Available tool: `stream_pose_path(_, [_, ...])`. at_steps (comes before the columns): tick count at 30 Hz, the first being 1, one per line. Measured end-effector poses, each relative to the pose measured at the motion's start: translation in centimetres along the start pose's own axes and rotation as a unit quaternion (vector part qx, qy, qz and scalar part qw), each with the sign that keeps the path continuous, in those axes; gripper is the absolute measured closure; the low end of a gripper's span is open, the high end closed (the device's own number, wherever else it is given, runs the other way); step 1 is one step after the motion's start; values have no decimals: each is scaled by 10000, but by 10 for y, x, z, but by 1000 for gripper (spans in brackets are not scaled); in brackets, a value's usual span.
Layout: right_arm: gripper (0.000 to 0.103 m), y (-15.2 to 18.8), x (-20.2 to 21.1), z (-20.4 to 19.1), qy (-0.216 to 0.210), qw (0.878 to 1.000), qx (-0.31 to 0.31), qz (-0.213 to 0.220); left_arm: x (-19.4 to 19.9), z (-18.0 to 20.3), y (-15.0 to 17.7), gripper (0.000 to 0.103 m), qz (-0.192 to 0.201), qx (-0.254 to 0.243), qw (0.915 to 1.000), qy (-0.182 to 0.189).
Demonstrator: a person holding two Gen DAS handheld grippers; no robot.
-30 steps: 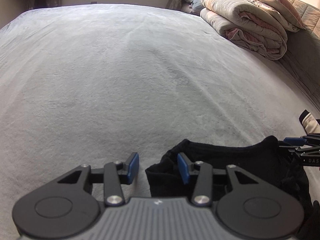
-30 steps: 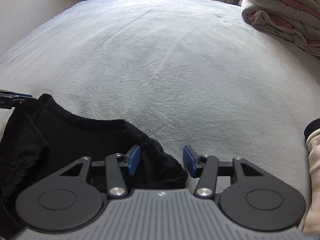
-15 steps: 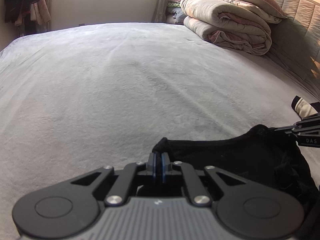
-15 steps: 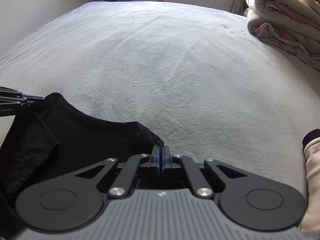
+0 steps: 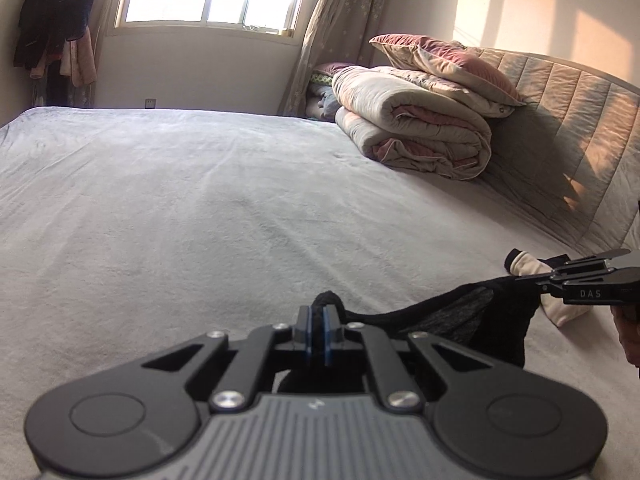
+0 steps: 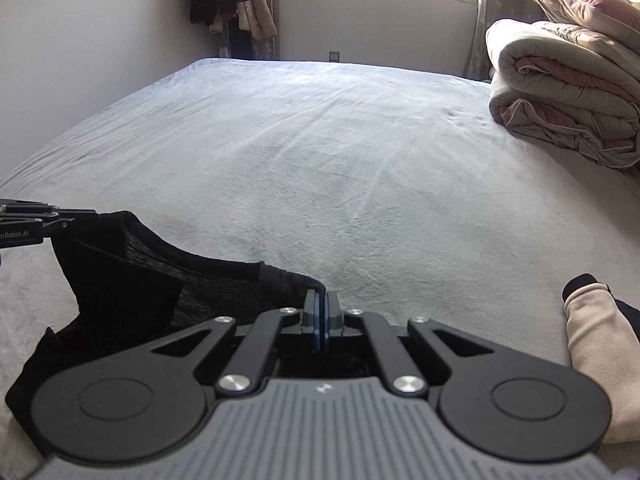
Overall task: Fold clothes
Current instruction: 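Fold the held bundle edge over onto the rest with both tools, then open both tools and release the folded bundle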
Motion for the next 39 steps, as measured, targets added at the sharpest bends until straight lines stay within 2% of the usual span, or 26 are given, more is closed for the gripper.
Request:
stream_pose_path(6, [101,17,34,-11,-210,9997,10,113,42,12,16,98,225,33,9995,241])
stream_pose_path(15, [101,66,69,-18,-367,9992,113,60,85,40,62,98,312,-258,9975,587])
stream_pose_path(23, [101,130,70,-6,-366,9987,-69,-339,94,51,121,98,-54,-320,9955,890])
stream_pose_path(30, [100,168,62,8,-352,9964,-462,-613,87,48,153,96,-711,-148,9933,899])
stream_pose_path(31, [99,167,64,8,-374,9960,-518,-621,88,47,152,95,-754,-55,9929,920])
stream_pose_path(32, [92,164,66,8,-399,9955,-571,-636,91,45,149,92,-774,56,9923,961])
stream_pose_path(34, [86,159,72,9,-458,9944,-687,-660,98,40,144,79,-752,333,9909,1068])
stream_pose_path(35, [77,157,75,9,-496,9937,-754,-666,102,36,141,71,-710,494,9900,1111])
stream_pose_path(37, [61,153,82,12,-612,9912,-977,-654,110,30,136,66,-587,827,9876,1195])
stream_pose_path(39, [61,152,88,15,-759,9875,-1225,-630,116,26,133,66,-484,1116,9851,1216])
Point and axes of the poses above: each gripper's, at about its wrist camera, not at the fingertips, and x roughly against the way its jaws point, z to its right, y to its underside, the point moved 3 cm from there along -x, roughly the way its jaws point, and after that the axes turned 11 degrees about -x, right-handed, at the moved point
